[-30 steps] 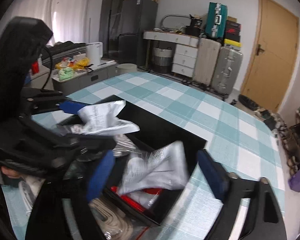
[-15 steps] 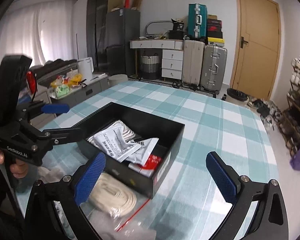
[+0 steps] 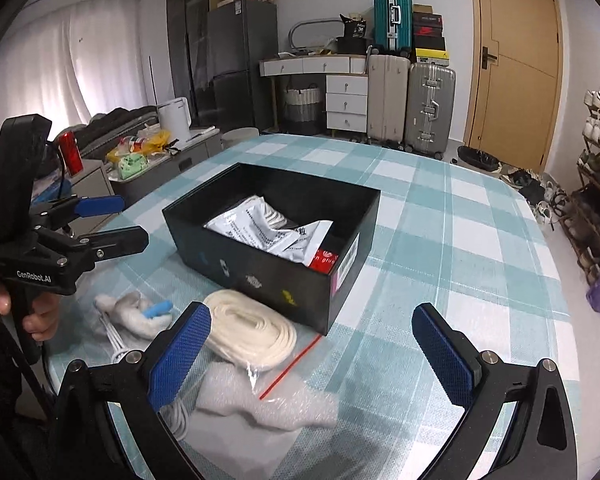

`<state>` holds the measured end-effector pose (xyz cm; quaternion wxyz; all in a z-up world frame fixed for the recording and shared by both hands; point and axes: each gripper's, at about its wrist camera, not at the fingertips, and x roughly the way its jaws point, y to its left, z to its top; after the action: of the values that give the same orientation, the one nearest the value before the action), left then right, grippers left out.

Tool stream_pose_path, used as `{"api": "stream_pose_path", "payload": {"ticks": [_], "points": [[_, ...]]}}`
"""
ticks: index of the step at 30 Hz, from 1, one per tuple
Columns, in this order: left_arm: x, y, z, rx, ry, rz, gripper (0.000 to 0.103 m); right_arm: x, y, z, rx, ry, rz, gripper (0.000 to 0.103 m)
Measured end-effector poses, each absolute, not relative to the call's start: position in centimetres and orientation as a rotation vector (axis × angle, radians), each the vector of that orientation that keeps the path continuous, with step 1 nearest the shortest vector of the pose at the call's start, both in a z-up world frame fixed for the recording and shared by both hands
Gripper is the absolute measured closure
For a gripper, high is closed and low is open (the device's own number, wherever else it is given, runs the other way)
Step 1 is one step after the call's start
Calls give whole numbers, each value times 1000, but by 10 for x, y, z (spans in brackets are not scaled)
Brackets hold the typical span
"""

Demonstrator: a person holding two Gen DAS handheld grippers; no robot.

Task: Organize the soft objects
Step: 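Withdraw both grippers from the box toward the remaining items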

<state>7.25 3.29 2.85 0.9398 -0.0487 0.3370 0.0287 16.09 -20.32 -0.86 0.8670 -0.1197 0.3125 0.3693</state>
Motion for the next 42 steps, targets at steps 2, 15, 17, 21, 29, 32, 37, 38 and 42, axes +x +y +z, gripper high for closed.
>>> {"api": "stream_pose_path", "payload": {"ticks": [2, 15, 17, 21, 29, 32, 37, 38, 42], "points": [[69, 33, 26, -97, 692, 60, 0, 158, -201, -10, -260, 665, 780, 1], [48, 32, 20, -83, 710, 61, 0, 143, -200, -21, -299, 701, 779, 1], [48, 32, 17, -77, 722, 62, 0, 141, -201, -23, -303, 708, 775, 1], [48, 29, 9, -55, 765, 40, 0, 141, -201, -27, -314, 724, 774, 1], [53, 25, 1, -61, 837, -19, 0, 142, -199, -32, -328, 752, 790, 1], [56, 22, -4, -64, 869, -45, 0, 142, -199, -34, -331, 763, 798, 1], [56, 25, -6, -81, 888, -55, 0, 143, -199, -36, -337, 780, 806, 1], [56, 26, -6, -83, 892, -53, 0, 143, -198, -37, -340, 786, 807, 1], [58, 33, -10, -108, 913, -35, 0, 143, -197, -42, -343, 803, 812, 1]]}}
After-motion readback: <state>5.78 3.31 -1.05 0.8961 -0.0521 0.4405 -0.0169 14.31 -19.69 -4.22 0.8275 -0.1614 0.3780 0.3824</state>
